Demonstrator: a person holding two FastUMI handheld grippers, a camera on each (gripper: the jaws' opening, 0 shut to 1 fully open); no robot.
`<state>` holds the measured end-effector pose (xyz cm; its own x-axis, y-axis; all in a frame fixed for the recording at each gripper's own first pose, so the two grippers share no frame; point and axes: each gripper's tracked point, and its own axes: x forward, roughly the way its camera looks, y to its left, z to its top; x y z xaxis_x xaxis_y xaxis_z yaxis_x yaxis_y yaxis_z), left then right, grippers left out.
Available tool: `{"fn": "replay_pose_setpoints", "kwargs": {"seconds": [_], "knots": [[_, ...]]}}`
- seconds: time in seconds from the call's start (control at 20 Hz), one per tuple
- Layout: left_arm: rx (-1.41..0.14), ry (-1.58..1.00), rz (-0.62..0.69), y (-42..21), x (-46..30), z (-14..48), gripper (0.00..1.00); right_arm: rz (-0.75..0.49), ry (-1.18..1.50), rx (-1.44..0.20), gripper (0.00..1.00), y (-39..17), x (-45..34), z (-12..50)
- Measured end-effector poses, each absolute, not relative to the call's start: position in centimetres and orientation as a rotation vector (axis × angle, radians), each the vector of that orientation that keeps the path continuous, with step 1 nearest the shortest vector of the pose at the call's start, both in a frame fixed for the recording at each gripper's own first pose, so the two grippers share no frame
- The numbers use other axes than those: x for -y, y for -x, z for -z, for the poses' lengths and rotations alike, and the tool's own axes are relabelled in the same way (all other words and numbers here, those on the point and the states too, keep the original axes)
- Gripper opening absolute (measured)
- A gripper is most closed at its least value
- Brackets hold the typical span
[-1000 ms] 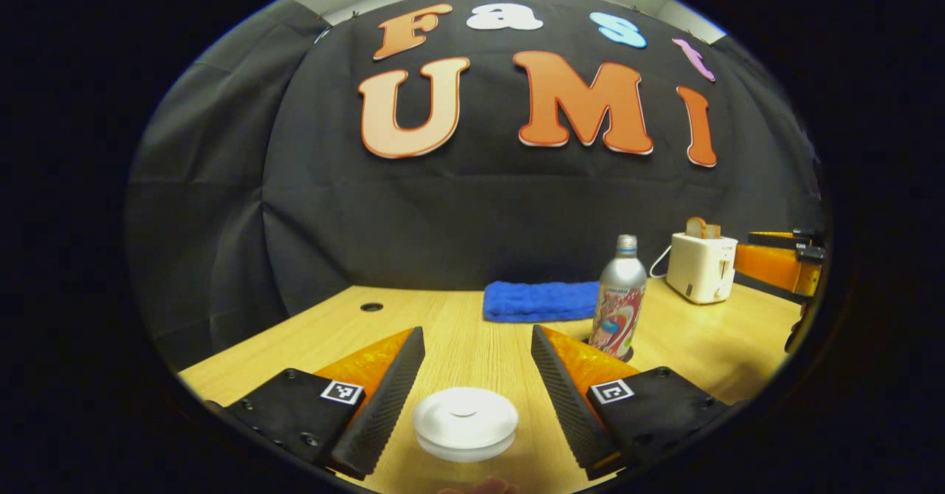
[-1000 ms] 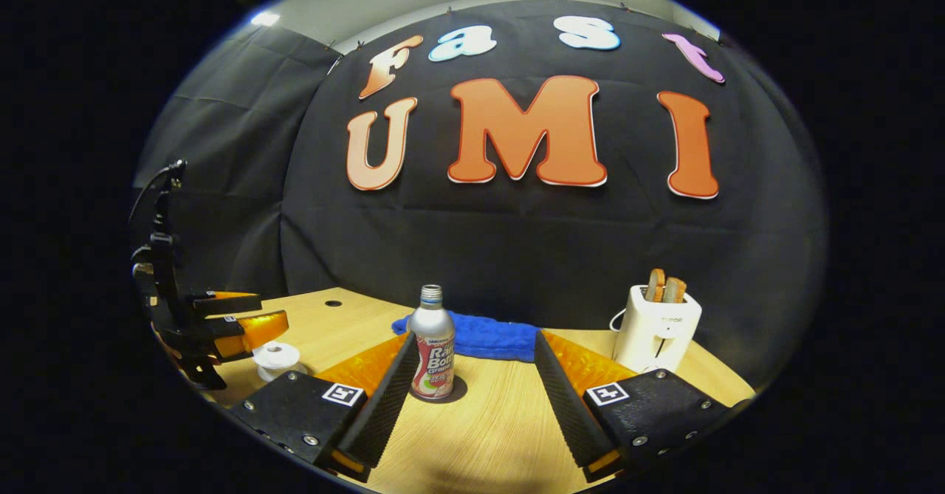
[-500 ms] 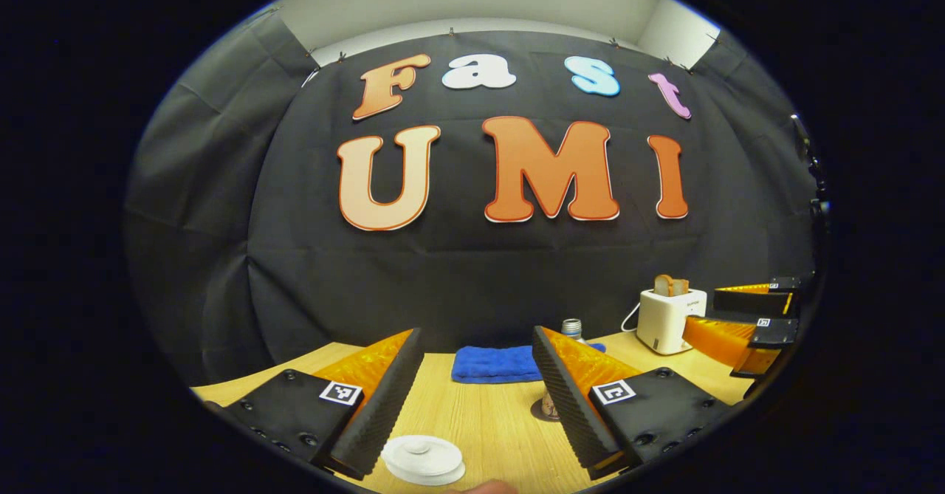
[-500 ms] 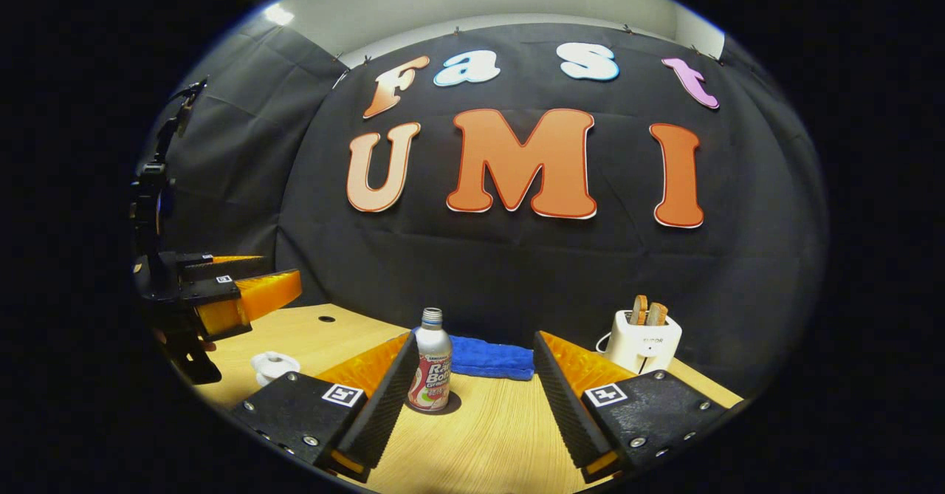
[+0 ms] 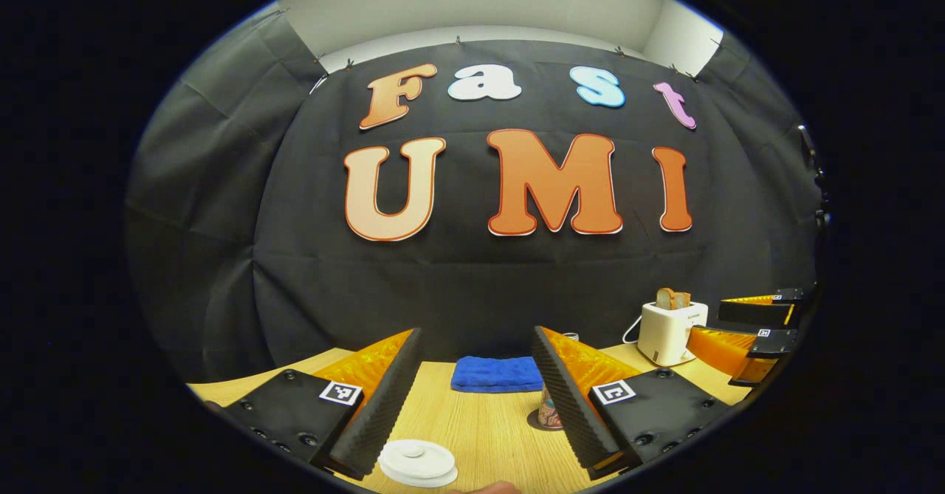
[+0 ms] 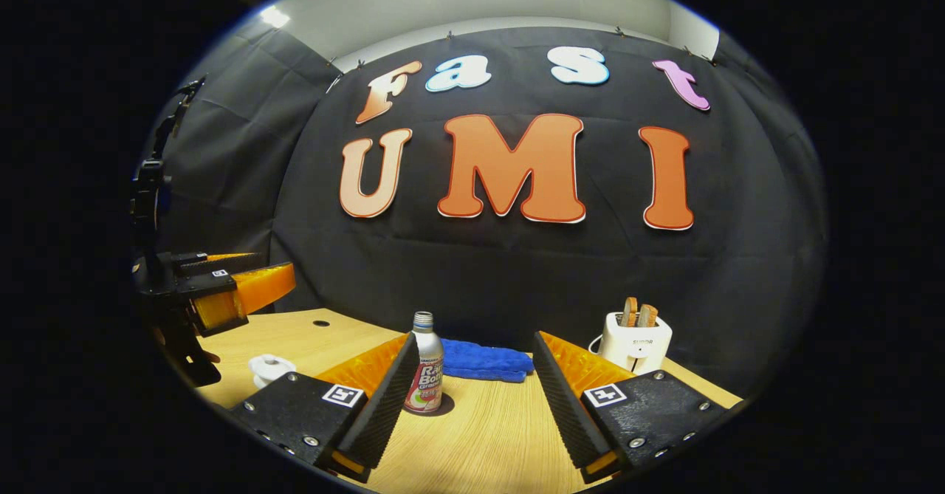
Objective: Open the teacup lid with one hand, grasp the water bottle and pour water into the teacup with the other hand; after pouring, place the water bottle on the coaster and then close the teacup lid.
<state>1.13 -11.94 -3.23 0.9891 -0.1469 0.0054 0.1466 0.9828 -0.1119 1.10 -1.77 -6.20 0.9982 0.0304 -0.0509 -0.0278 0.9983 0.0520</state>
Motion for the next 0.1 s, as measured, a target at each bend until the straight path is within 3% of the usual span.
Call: {"fn": "replay_pose_setpoints", "kwargs": {"seconds": [0.1], "knots": [[0.005, 0.113, 0.144, -1.05, 11.89, 3.04, 0.98, -0.026, -0.053, -0.047, 0.93, -1.15, 1.84, 6.03]]}}
